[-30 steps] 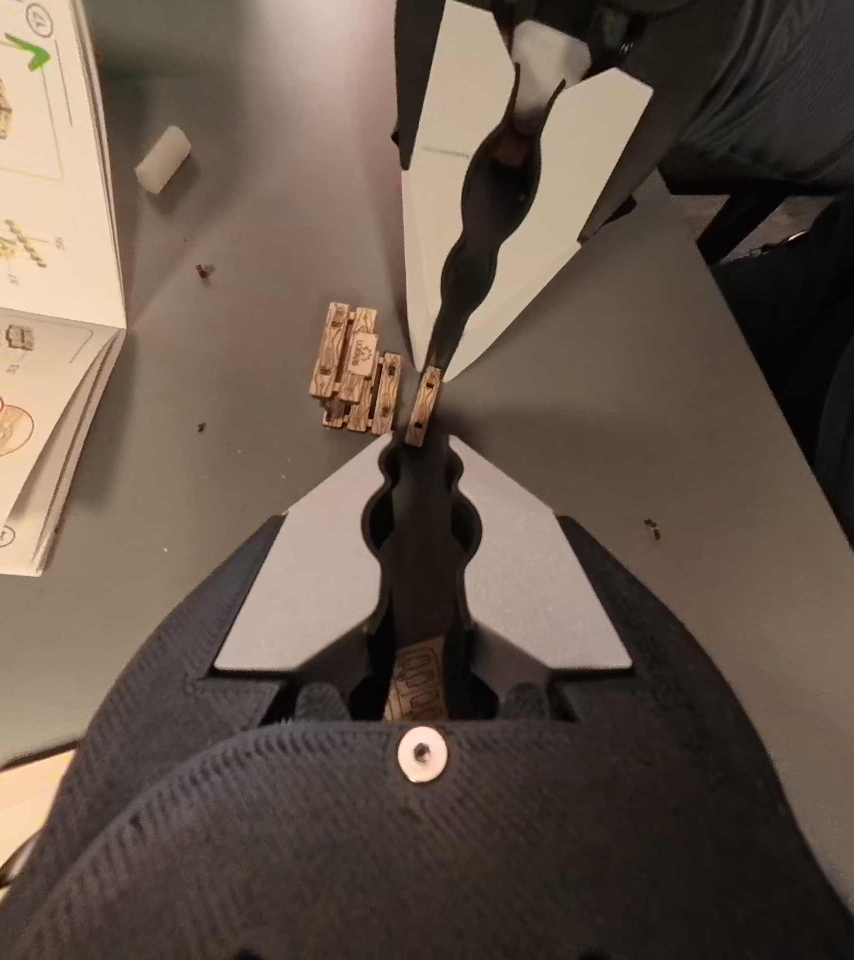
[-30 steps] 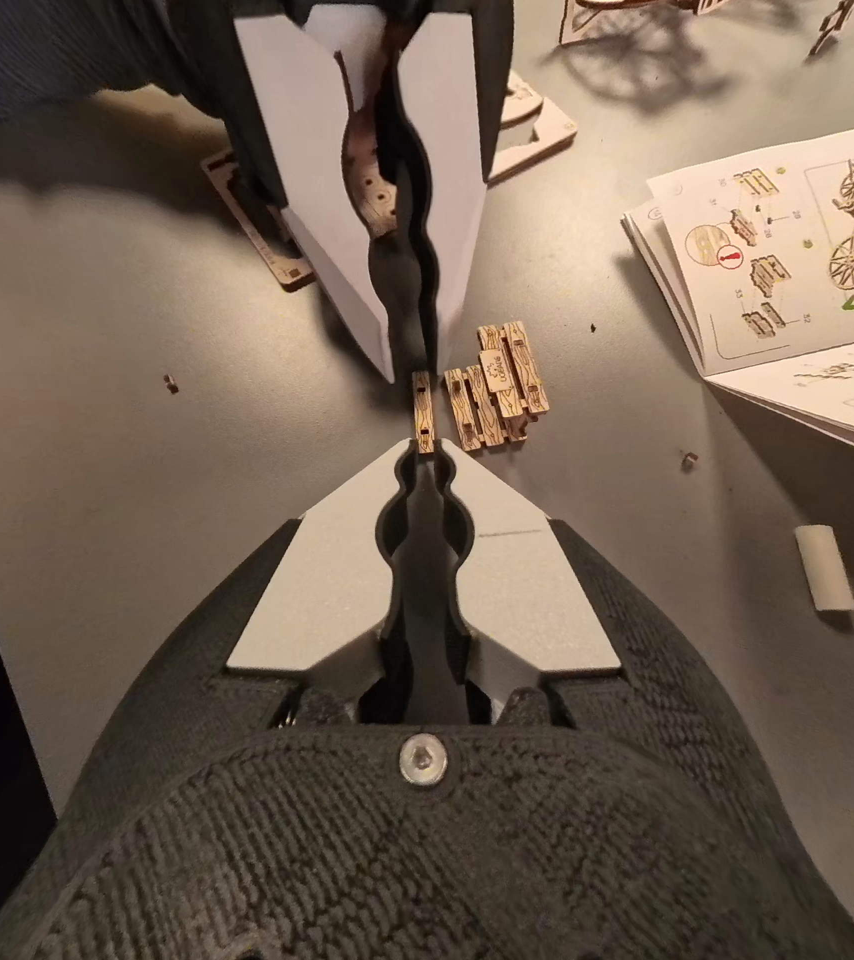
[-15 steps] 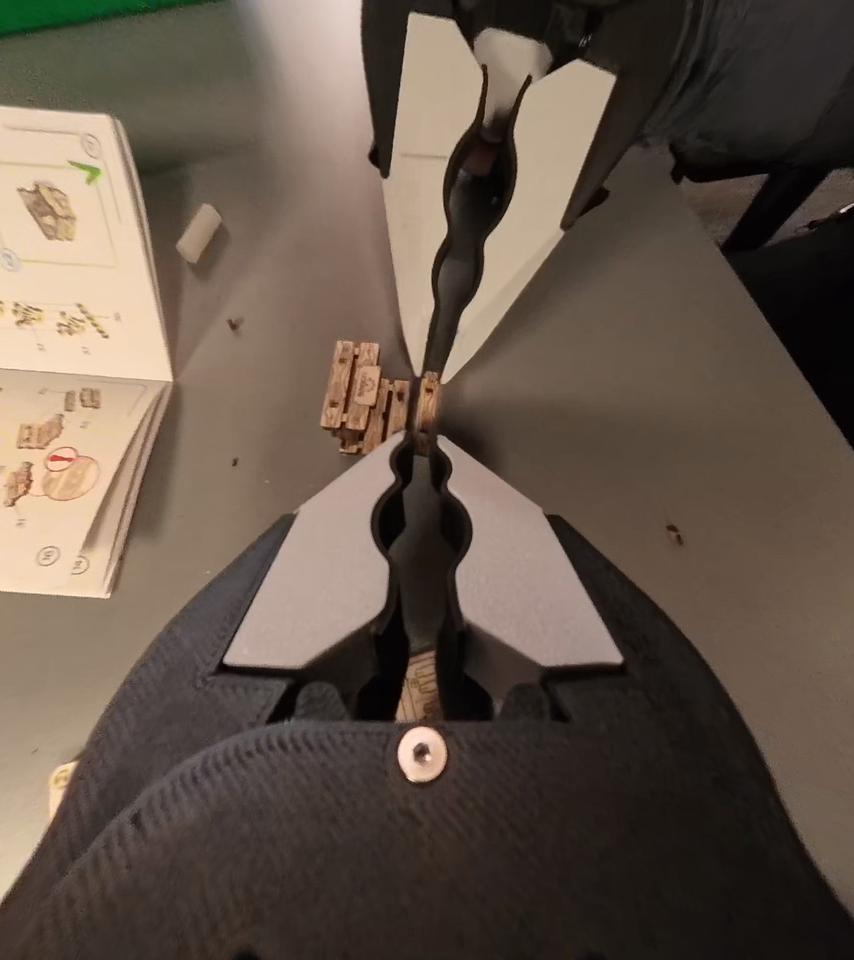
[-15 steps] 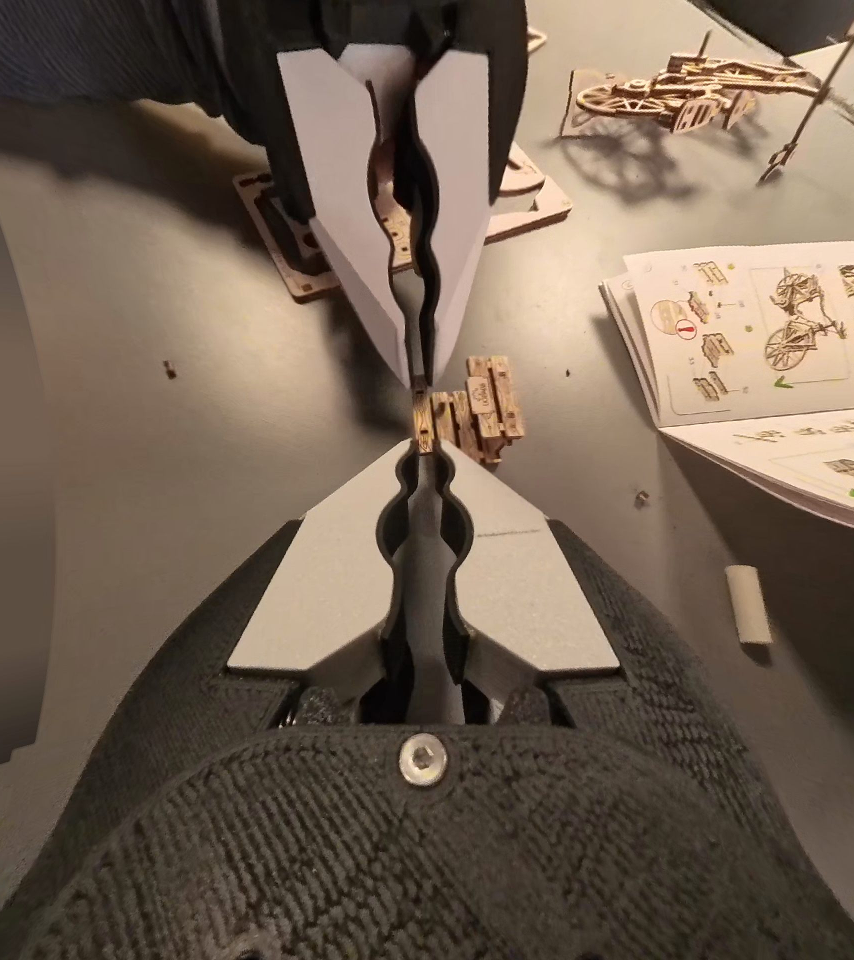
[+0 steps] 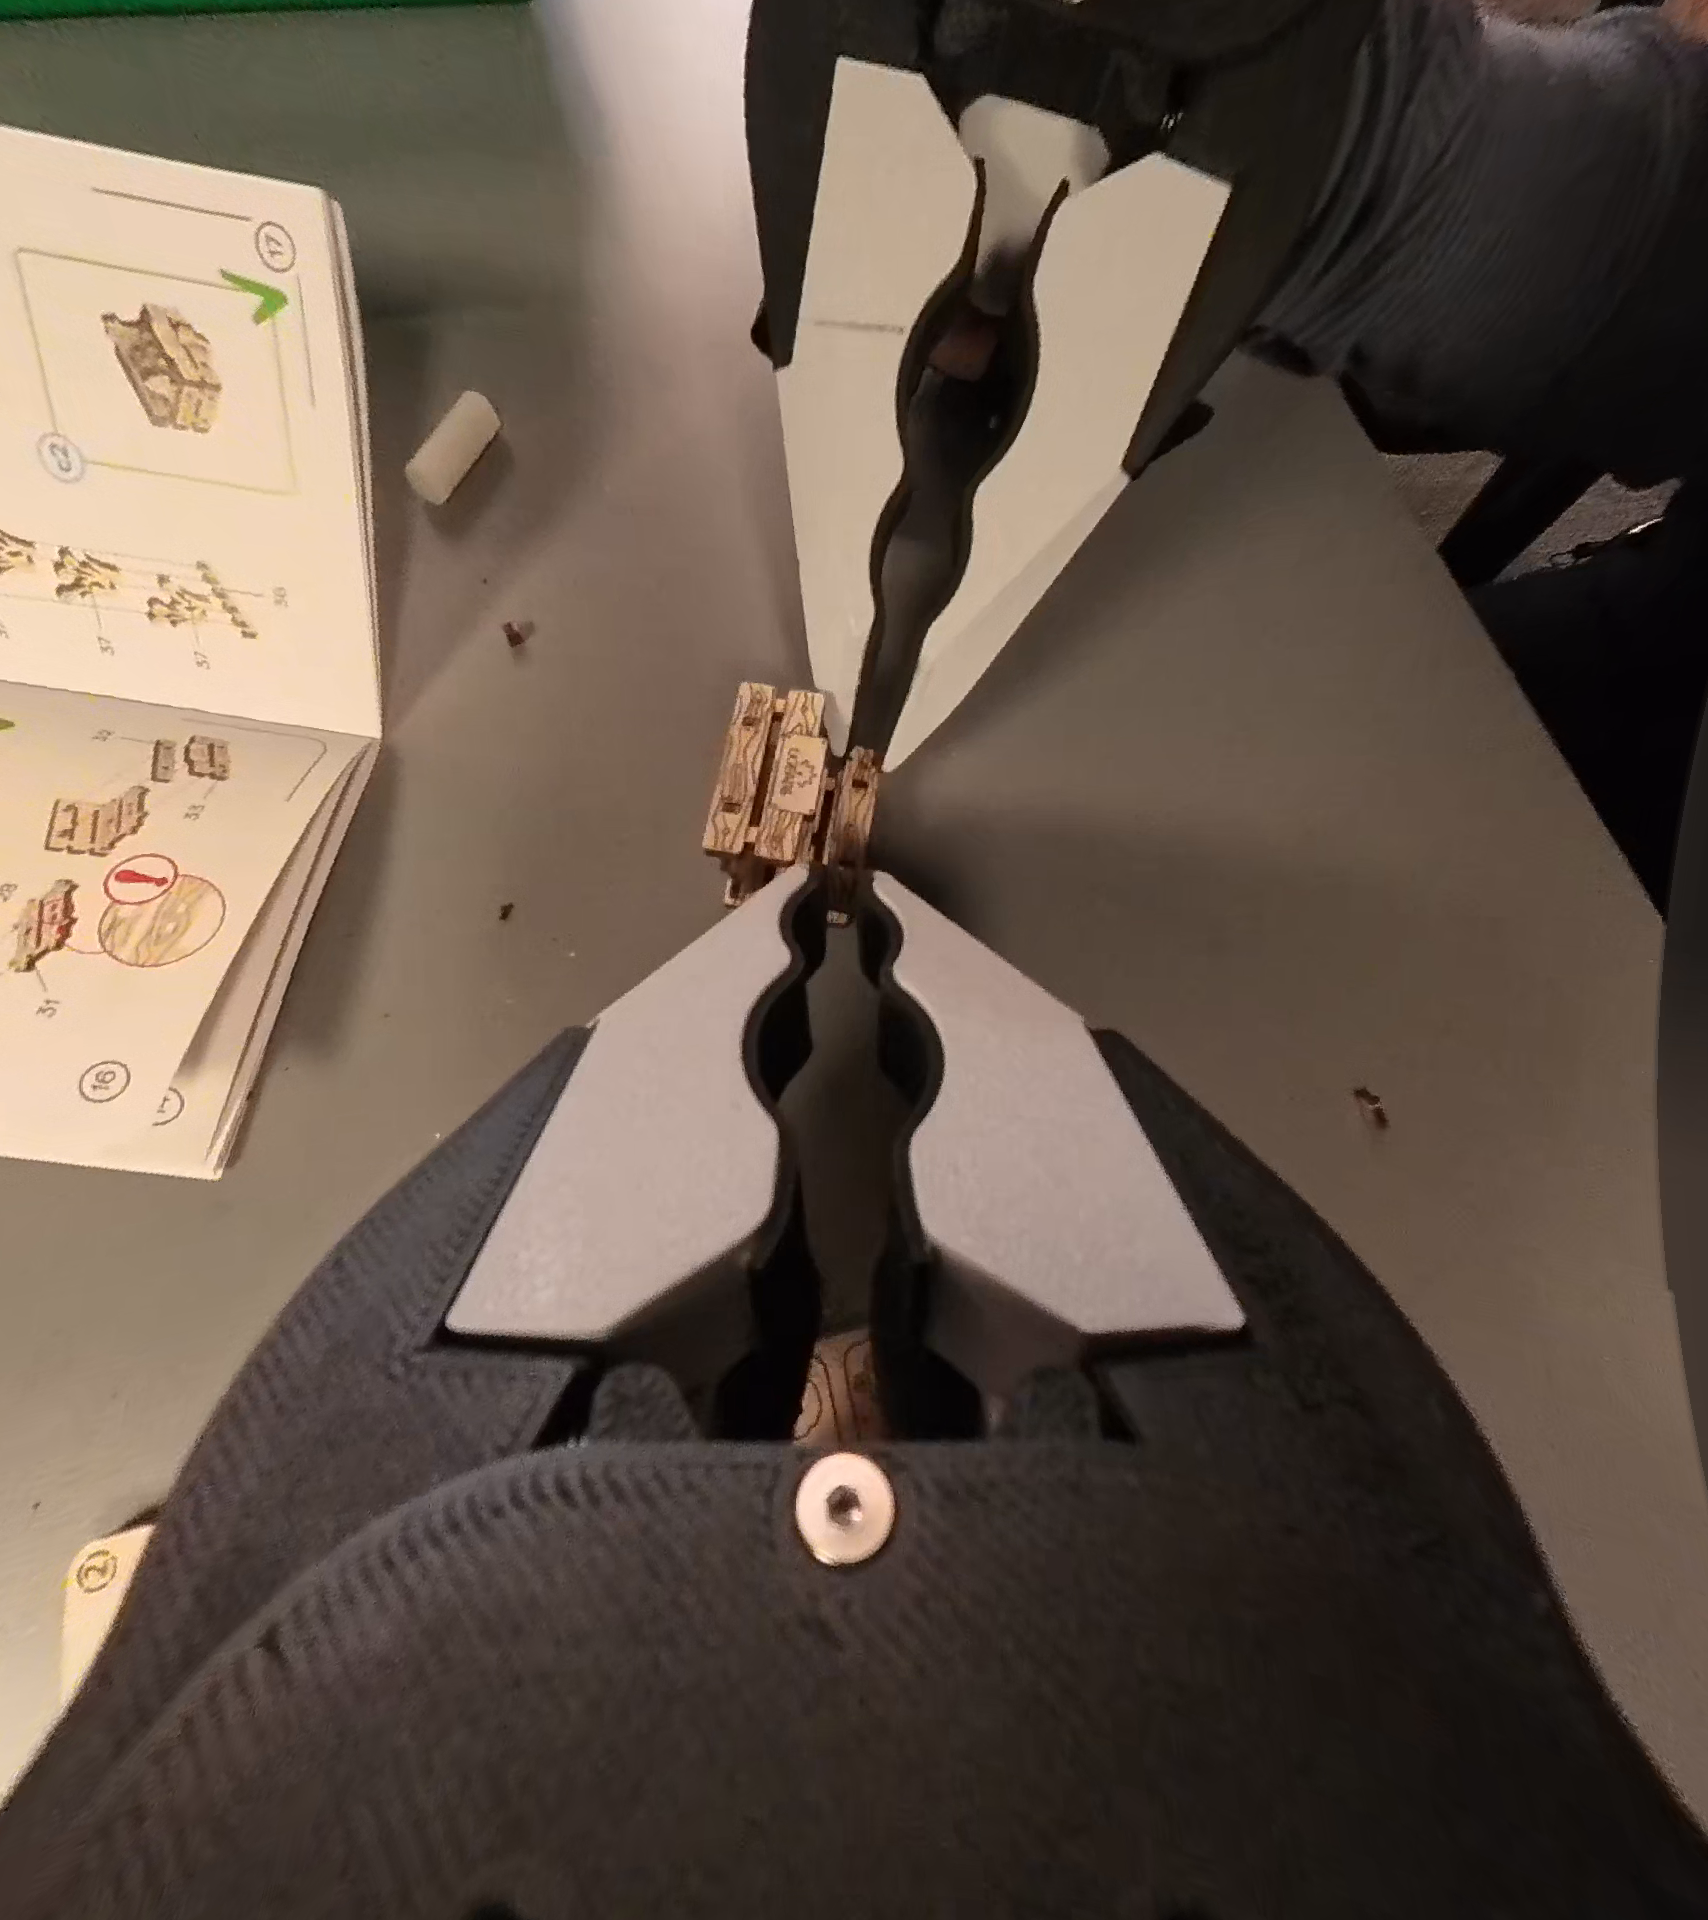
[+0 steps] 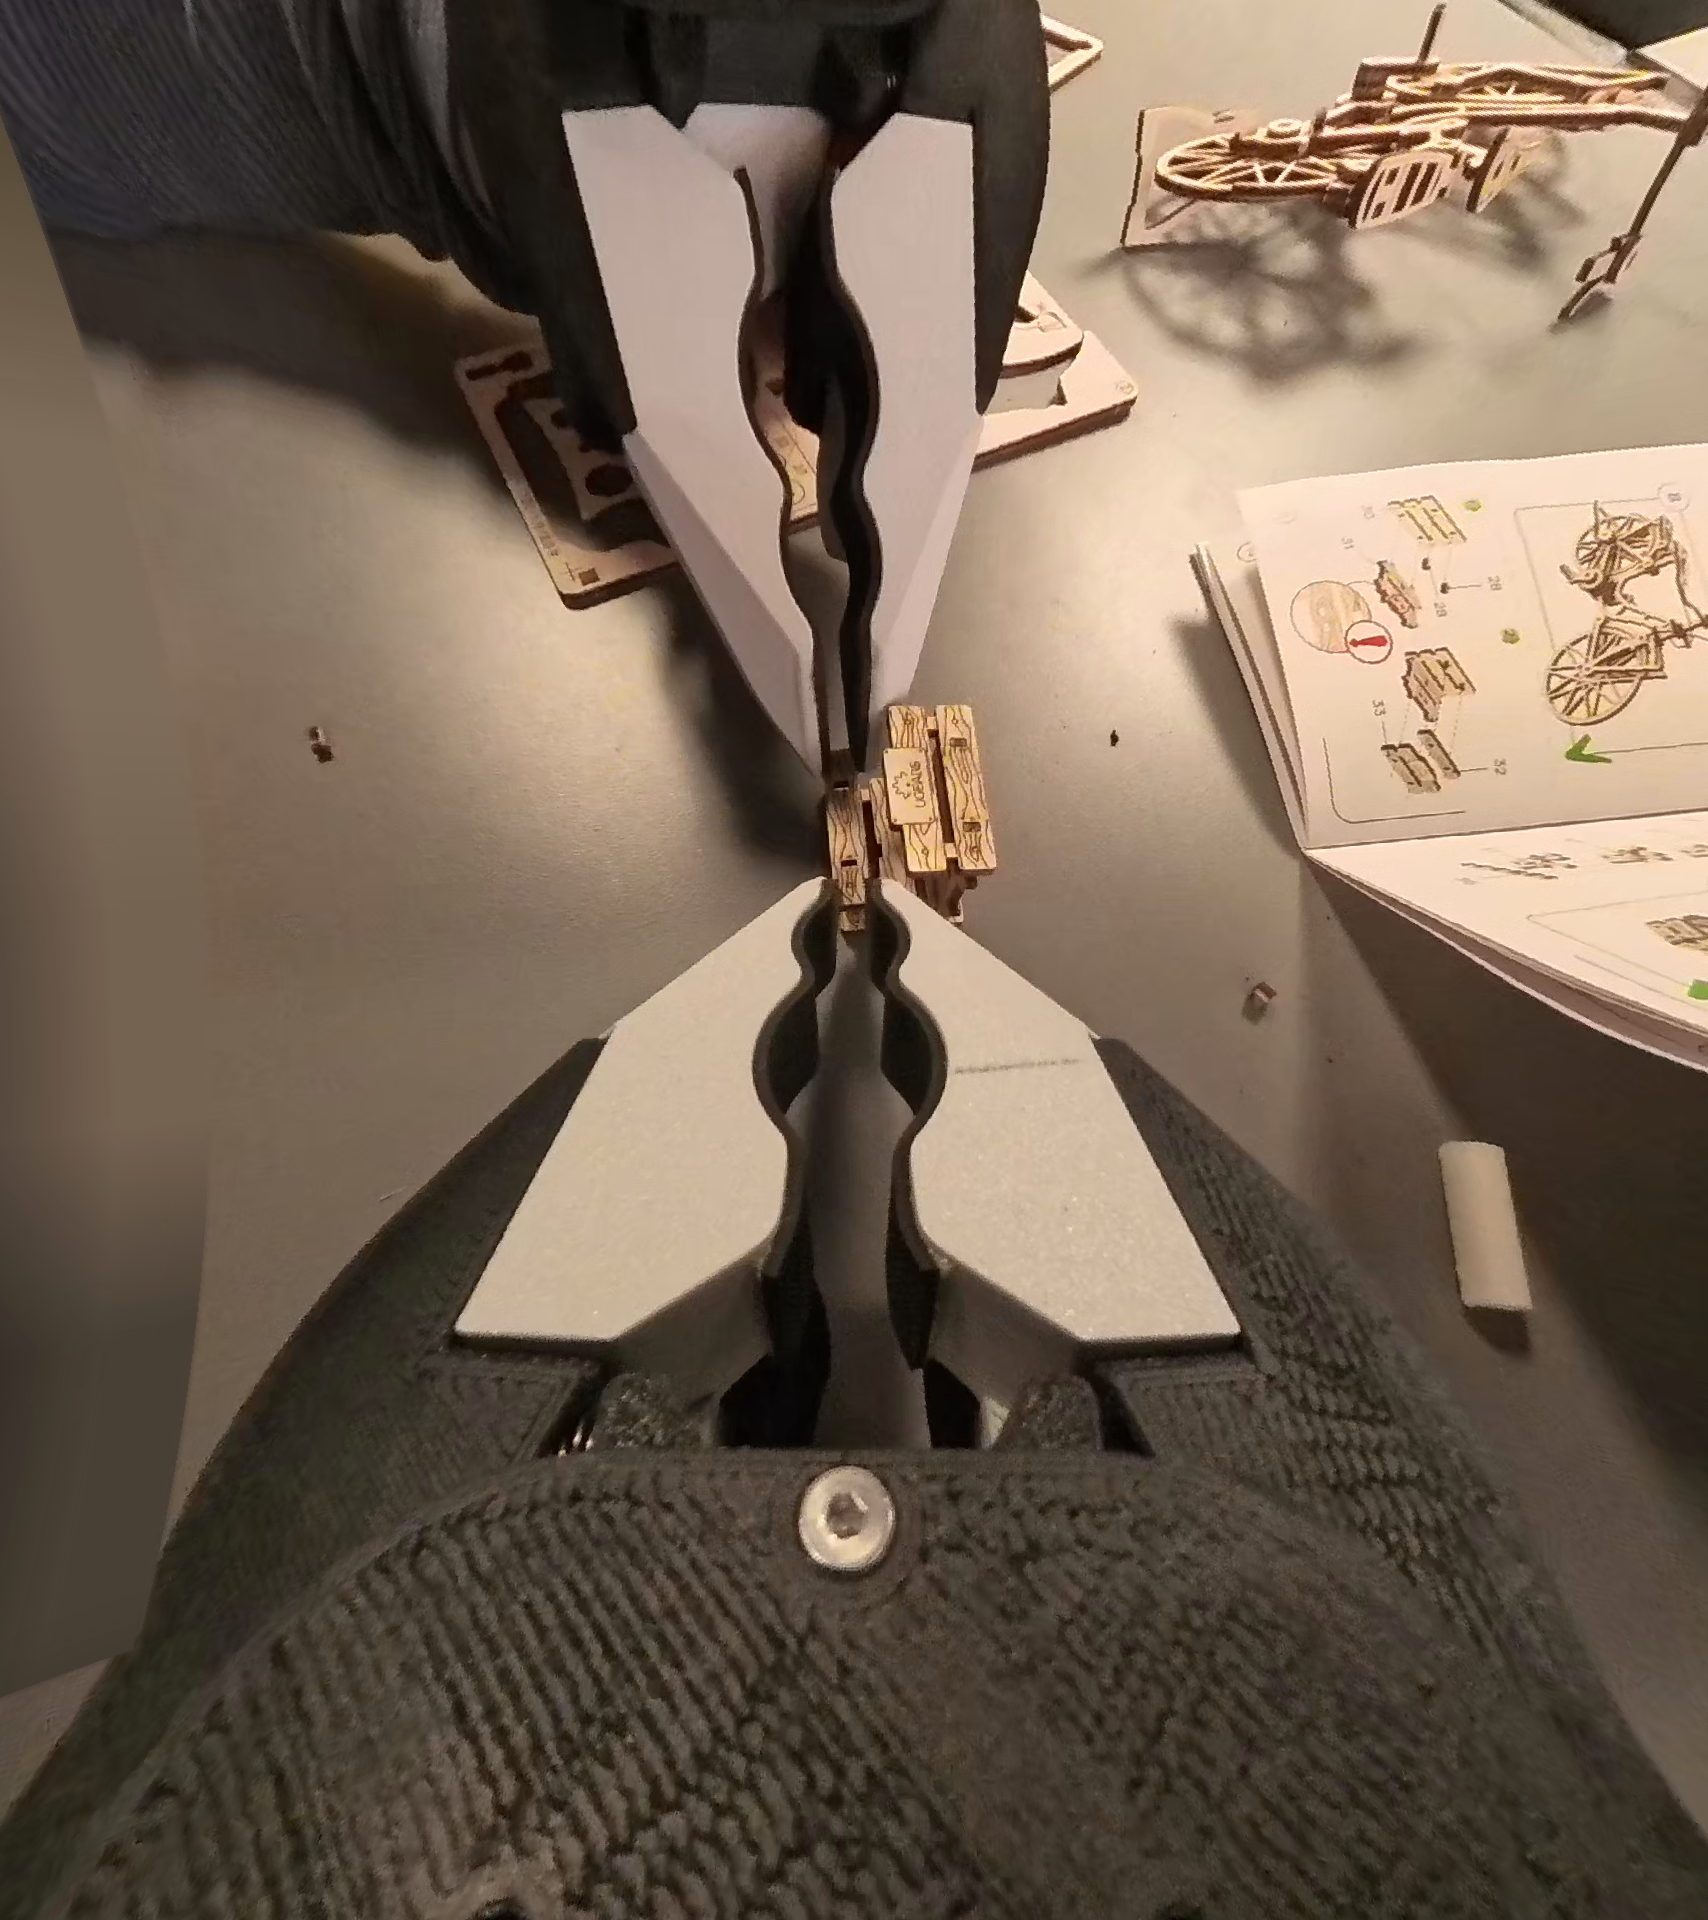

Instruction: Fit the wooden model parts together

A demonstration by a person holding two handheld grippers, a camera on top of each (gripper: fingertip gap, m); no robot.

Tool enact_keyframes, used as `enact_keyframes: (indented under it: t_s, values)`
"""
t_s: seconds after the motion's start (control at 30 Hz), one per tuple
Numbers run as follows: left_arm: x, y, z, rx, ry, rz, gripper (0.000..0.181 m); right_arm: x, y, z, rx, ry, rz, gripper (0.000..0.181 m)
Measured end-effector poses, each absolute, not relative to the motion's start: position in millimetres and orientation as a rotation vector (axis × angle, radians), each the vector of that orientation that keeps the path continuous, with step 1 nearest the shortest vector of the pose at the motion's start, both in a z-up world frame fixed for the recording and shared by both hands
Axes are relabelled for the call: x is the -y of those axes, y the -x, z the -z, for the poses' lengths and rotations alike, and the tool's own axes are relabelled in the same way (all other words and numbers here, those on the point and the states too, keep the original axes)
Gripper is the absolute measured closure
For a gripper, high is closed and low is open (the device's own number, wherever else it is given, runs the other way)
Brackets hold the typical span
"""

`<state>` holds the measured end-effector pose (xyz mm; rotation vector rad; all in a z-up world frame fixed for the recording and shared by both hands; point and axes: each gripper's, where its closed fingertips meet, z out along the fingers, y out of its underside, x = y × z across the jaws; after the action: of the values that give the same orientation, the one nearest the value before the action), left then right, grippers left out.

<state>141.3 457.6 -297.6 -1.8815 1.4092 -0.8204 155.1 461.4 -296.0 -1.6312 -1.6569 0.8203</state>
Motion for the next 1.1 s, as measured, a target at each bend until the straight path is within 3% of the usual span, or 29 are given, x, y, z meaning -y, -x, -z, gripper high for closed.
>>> enact_keyframes:
  t_s: [1.1]
  values:
    - [-456.0,-143.1,303.9,-1.391,1.975,0.931,0.177,-460.7,-153.4,299.6,1.674,1.645,-0.840,0.171]
